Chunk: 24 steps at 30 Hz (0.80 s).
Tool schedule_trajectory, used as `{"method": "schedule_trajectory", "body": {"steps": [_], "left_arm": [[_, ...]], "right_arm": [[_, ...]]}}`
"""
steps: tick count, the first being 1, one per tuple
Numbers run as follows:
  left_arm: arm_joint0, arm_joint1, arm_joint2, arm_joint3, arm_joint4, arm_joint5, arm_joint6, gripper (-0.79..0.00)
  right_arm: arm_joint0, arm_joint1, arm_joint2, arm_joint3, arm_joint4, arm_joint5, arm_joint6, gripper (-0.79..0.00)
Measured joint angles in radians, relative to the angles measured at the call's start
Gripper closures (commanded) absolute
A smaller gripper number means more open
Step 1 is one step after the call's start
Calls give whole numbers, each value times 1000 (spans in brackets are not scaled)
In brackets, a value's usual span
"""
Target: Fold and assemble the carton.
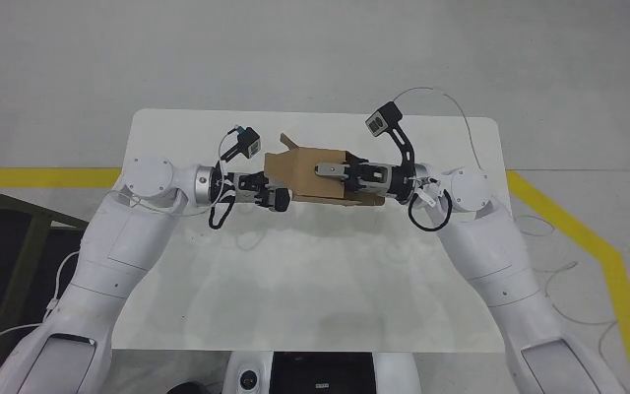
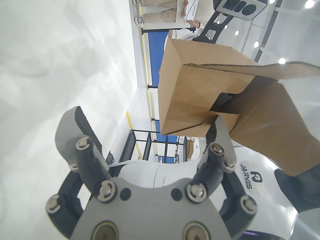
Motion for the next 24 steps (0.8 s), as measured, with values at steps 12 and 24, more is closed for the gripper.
{"method": "schedule_trajectory", "body": {"steps": [12, 24], "left_arm": [[0, -1, 7, -6, 1, 5, -19, -785], [-9, 1, -11, 15, 7, 7, 4, -785]], "right_arm": [[2, 0, 0, -3, -10, 7, -2, 0], [-12, 6, 20, -6, -14, 21, 15, 0]]}}
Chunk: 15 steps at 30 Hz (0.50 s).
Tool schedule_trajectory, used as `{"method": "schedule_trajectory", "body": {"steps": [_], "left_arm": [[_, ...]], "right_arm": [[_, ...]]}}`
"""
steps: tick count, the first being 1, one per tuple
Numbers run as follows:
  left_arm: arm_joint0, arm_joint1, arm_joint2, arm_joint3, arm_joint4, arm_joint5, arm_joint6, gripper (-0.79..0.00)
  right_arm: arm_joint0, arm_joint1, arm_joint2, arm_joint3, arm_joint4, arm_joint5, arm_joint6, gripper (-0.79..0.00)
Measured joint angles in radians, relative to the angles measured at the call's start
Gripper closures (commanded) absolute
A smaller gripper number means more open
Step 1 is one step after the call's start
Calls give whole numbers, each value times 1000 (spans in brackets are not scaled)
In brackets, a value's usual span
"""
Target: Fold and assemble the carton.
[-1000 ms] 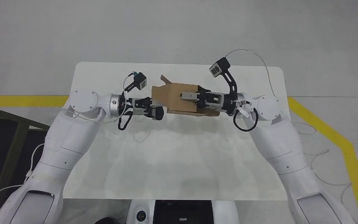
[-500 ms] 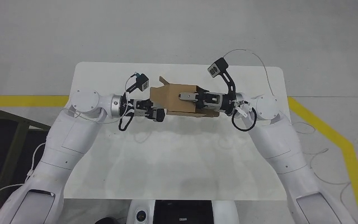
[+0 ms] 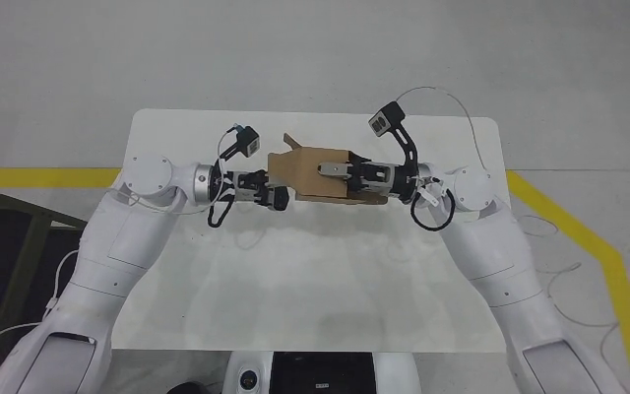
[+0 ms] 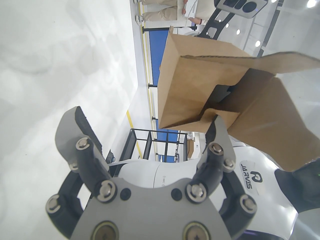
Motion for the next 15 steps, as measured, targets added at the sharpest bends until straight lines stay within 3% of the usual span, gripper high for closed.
{"method": "schedule_trajectory", "body": {"steps": [15], "left_arm": [[-25, 7, -29, 88, 42, -4, 31, -785]], "right_arm": [[-24, -2, -50, -29, 61, 49, 137, 0]]}}
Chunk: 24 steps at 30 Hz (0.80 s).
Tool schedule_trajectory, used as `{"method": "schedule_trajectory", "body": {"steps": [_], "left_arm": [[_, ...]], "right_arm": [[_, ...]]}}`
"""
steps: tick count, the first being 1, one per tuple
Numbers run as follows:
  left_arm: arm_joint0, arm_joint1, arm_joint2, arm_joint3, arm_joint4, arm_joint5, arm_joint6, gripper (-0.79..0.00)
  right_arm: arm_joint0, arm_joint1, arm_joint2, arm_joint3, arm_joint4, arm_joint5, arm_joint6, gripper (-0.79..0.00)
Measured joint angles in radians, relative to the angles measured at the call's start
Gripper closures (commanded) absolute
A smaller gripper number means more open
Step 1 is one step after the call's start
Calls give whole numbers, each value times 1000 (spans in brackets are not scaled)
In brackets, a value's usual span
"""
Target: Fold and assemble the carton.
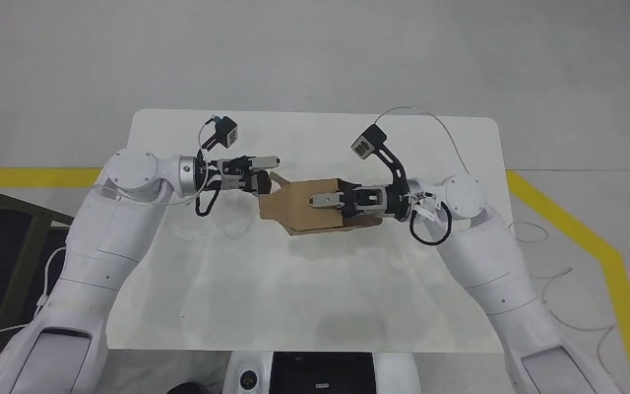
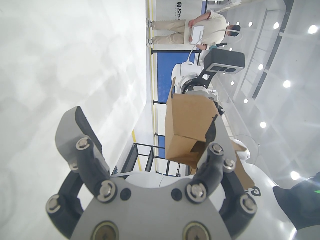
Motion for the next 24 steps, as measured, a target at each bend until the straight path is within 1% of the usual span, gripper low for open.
{"method": "schedule_trajectory", "body": {"steps": [4, 8, 14, 24], "left_arm": [[-4, -4, 17, -8, -4, -7, -19, -785], [-4, -5, 15, -14, -26, -21, -36, -785], [6, 1, -7, -31, -38, -23, -53, -785], [29, -1, 18, -71, -44, -13, -84, -785]], "right_arm": [[7, -4, -15, 11, 8, -4, -1, 0], [9, -3, -2, 34, -17, -18, -49, 0], [2, 2, 31, 34, -53, -34, -121, 0], [5, -2, 18, 23, -53, -37, -132, 0]]}}
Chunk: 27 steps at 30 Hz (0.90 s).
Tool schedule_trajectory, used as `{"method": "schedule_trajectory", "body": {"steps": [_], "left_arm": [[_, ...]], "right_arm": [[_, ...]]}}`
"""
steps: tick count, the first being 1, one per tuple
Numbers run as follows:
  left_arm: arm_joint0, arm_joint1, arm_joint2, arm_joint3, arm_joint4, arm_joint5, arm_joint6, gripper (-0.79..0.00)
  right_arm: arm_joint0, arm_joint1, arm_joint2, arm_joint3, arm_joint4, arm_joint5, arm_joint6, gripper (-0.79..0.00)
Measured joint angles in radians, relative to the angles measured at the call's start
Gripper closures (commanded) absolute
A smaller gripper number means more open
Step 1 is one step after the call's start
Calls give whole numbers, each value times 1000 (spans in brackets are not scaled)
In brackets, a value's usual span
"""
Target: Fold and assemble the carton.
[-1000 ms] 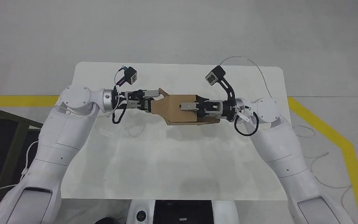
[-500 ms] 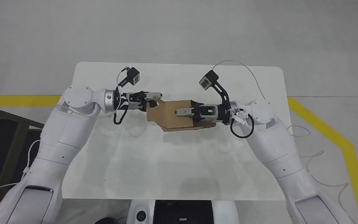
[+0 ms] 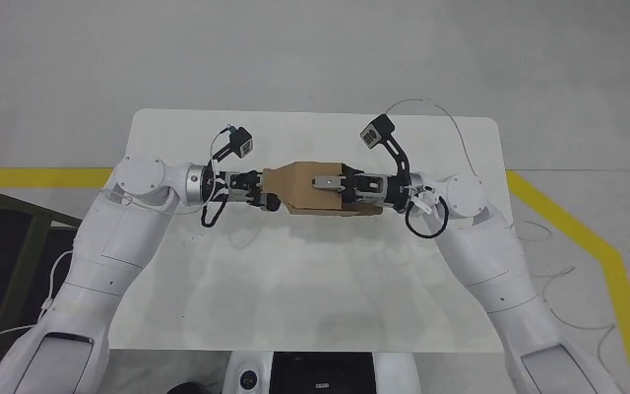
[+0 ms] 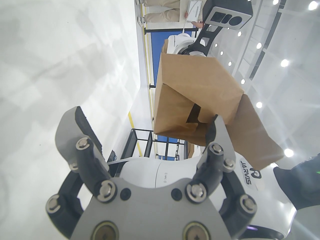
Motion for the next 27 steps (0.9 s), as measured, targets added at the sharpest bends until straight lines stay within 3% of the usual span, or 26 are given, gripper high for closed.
{"method": "schedule_trajectory", "body": {"steps": [15, 27], "left_arm": [[-3, -4, 13, -8, -8, 8, 9, -785], [17, 18, -67, -28, 0, 28, 12, -785]], "right_arm": [[-2, 1, 2, 0, -2, 0, 11, 0], [-22, 24, 64, -17, -143, 20, -35, 0]]}}
